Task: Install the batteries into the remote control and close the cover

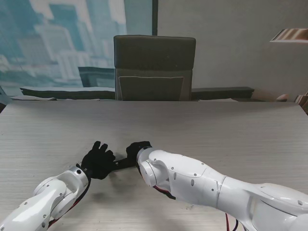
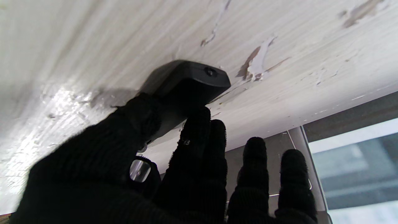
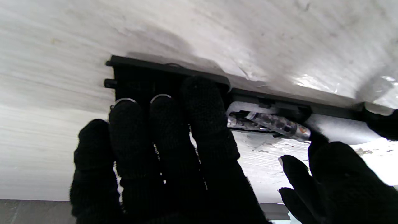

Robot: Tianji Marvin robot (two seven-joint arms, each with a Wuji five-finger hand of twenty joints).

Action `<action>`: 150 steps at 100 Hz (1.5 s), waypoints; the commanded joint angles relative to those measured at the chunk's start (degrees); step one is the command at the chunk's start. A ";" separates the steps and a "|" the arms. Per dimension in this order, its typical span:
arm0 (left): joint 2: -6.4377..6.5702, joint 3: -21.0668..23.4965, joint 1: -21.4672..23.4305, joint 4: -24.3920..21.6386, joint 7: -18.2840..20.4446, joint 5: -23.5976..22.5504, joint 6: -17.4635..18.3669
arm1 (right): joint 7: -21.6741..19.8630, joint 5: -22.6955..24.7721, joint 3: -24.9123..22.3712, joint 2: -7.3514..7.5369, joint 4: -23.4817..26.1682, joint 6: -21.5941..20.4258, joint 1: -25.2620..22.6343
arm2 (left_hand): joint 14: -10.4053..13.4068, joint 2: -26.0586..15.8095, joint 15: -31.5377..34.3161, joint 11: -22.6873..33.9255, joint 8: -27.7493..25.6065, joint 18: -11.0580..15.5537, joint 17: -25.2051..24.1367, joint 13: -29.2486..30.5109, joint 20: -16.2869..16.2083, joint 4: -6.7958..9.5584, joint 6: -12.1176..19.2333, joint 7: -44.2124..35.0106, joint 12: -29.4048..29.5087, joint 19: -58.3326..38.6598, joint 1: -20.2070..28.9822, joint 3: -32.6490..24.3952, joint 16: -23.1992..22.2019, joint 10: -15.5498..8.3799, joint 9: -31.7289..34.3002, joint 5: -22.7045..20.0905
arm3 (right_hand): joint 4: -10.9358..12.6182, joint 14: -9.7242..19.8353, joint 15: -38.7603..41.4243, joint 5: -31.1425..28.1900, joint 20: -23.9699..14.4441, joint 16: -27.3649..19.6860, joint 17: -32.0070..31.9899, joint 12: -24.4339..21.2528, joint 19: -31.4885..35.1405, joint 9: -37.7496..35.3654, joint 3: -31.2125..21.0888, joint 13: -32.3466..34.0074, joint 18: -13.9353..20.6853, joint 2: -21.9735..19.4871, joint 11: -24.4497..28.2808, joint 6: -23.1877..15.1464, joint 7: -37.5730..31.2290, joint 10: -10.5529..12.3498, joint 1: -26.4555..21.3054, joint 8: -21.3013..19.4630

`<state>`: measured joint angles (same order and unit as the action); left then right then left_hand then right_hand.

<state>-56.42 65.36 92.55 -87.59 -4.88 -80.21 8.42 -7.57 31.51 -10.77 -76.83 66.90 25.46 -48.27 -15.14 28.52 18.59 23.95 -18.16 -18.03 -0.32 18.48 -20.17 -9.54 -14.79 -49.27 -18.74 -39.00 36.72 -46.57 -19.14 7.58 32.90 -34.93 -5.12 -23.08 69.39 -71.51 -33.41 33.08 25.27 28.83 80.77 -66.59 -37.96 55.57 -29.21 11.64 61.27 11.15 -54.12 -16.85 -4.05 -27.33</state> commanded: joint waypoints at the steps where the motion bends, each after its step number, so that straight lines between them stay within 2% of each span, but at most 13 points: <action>1: 0.22 -0.31 1.27 2.16 1.65 -0.16 -0.05 | -0.88 -0.17 0.36 -0.66 -0.49 -0.19 -0.24 | 1.08 1.80 0.65 0.82 -4.02 -0.19 -0.63 -0.37 -0.28 2.57 17.36 -10.28 -0.58 -1.21 8.93 0.45 0.55 -0.99 -0.79 -3.79 | 1.16 -2.50 1.73 -0.83 -1.43 -0.59 0.24 0.47 2.89 -2.19 -1.18 1.72 -1.62 0.89 0.40 -0.93 1.30 -2.98 -1.56 -0.29; 35: 0.20 -0.26 1.31 2.10 1.83 -0.07 -0.02 | 0.09 -0.04 0.43 -1.26 -1.87 -0.61 -0.54 | 1.10 1.72 0.64 0.80 -3.99 -0.14 -0.64 -0.41 -0.27 2.58 17.29 -10.20 -0.56 -1.19 8.91 0.53 0.55 -0.99 -0.80 -3.72 | 2.02 -2.15 2.01 -0.99 -1.69 -1.16 0.68 0.57 2.90 -2.48 -9.75 2.32 -1.74 5.45 0.47 -1.53 1.06 -2.51 -7.79 -0.43; 60: 0.21 -0.32 1.23 2.05 2.09 -0.03 0.09 | 0.99 0.02 -0.08 -1.15 -2.14 -1.35 -1.07 | 1.00 1.71 0.63 0.78 -3.99 -0.17 -0.64 -0.39 -0.26 2.60 17.17 -10.17 -0.56 -1.18 8.91 0.57 0.55 -0.96 -0.82 -3.67 | 2.87 -1.25 2.31 0.07 -1.73 -1.22 0.73 0.78 2.84 -1.44 -16.80 1.88 -1.28 6.81 0.82 -2.08 1.38 -2.11 -11.84 -0.60; 83: 0.21 -0.38 1.21 2.01 2.20 0.03 0.10 | 1.58 0.10 -0.39 -1.05 -2.39 -2.04 -1.38 | 1.04 1.71 0.61 0.80 -4.00 -0.21 -0.63 -0.47 -0.27 2.60 17.26 -10.18 -0.56 -1.20 8.90 0.55 0.55 -1.01 -0.80 -3.71 | 3.09 -0.67 2.19 0.91 -1.67 -1.25 0.67 0.79 2.78 -0.88 -21.76 1.77 -1.14 9.69 0.95 -2.41 1.54 -1.66 -14.43 -0.77; 110: 0.21 -0.41 1.19 2.02 2.22 0.03 0.09 | 2.03 -0.05 0.00 -1.81 -4.26 -1.93 -1.43 | 1.00 1.72 0.66 0.78 -3.99 -0.25 -0.62 -0.41 -0.28 2.59 17.23 -10.18 -0.55 -1.22 8.89 0.53 0.53 -0.98 -0.85 -3.74 | 3.77 -0.16 2.46 1.11 -1.58 -1.36 1.46 0.71 3.01 -1.82 -26.94 2.84 -0.60 11.47 1.39 -3.82 0.03 -0.82 -17.64 -1.45; 111: 0.21 -0.41 1.19 2.02 2.23 0.03 0.09 | 2.03 -0.06 0.02 -1.85 -4.36 -1.90 -1.43 | 0.99 1.71 0.67 0.79 -3.99 -0.26 -0.61 -0.39 -0.29 2.60 17.23 -10.18 -0.56 -1.23 8.91 0.52 0.52 -0.98 -0.82 -3.74 | 3.23 -0.22 2.55 1.32 -1.50 -1.52 1.52 0.61 3.07 -1.95 -27.55 2.91 -0.59 11.94 1.47 -3.95 -1.70 -0.72 -18.11 1.73; 115: 0.21 -0.43 1.17 2.03 2.24 0.05 0.10 | 2.06 -0.14 0.10 -2.02 -4.74 -1.77 -1.42 | 1.01 1.73 0.67 0.80 -3.99 -0.27 -0.63 -0.40 -0.29 2.58 17.23 -10.17 -0.56 -1.24 8.88 0.54 0.52 -0.90 -0.82 -3.70 | 3.07 -0.27 2.58 1.23 -1.48 -1.59 1.67 0.58 3.13 -2.36 -28.18 3.06 -0.60 12.82 1.55 -4.30 -2.49 -0.58 -19.13 2.98; 118: 0.21 -0.44 1.17 2.03 2.26 0.05 0.11 | 2.10 -0.19 0.16 -2.13 -5.05 -1.67 -1.43 | 1.04 1.71 0.67 0.81 -4.00 -0.27 -0.63 -0.40 -0.30 2.59 17.28 -10.20 -0.57 -1.24 8.88 0.53 0.52 -0.97 -0.83 -3.75 | 2.37 -0.29 2.61 1.50 -1.45 -1.65 1.80 0.56 3.21 -2.57 -28.87 3.15 -0.57 13.50 1.56 -4.50 -4.39 -0.33 -19.43 5.80; 133: 0.22 -0.42 1.17 2.01 2.28 -0.01 0.11 | 2.20 -0.40 0.21 -2.33 -6.04 -0.94 -1.55 | 1.02 1.74 0.68 0.81 -4.01 -0.25 -0.66 -0.40 -0.30 2.58 17.22 -10.22 -0.57 -1.24 8.92 0.51 0.52 -0.91 -0.84 -3.75 | 2.87 -0.27 2.62 1.56 -1.45 -1.73 1.88 0.55 3.23 -3.24 -30.62 3.27 -0.56 15.28 1.52 -5.42 -6.64 0.31 -20.31 6.95; 150: 0.22 -0.45 1.14 2.00 2.36 -0.02 0.10 | 2.04 -0.52 -0.24 -1.65 -5.52 -0.05 -1.91 | 1.01 1.74 0.68 0.82 -4.03 -0.21 -0.61 -0.45 -0.30 2.57 17.42 -10.25 -0.58 -1.27 8.95 0.53 0.52 -0.94 -0.87 -3.75 | 3.52 -0.41 2.54 2.39 -1.42 -1.66 1.15 0.75 3.05 -2.39 -32.41 2.55 -0.41 16.80 1.46 -5.78 -8.39 0.03 -20.41 9.51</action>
<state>-56.43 65.47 92.55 -87.60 -4.61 -79.99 8.46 -3.96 31.13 -11.40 -79.31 62.39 24.83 -48.73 -15.14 28.20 18.59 23.95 -18.48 -18.03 -0.32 18.48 -20.17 -9.54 -14.86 -49.59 -18.74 -39.00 36.73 -46.06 -19.14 7.57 32.89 -34.90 -6.76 -23.07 70.52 -71.50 -33.97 31.75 26.94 28.96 81.06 -67.76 -56.20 56.95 -29.64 27.73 61.93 12.44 -62.09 -16.72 -13.43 -19.09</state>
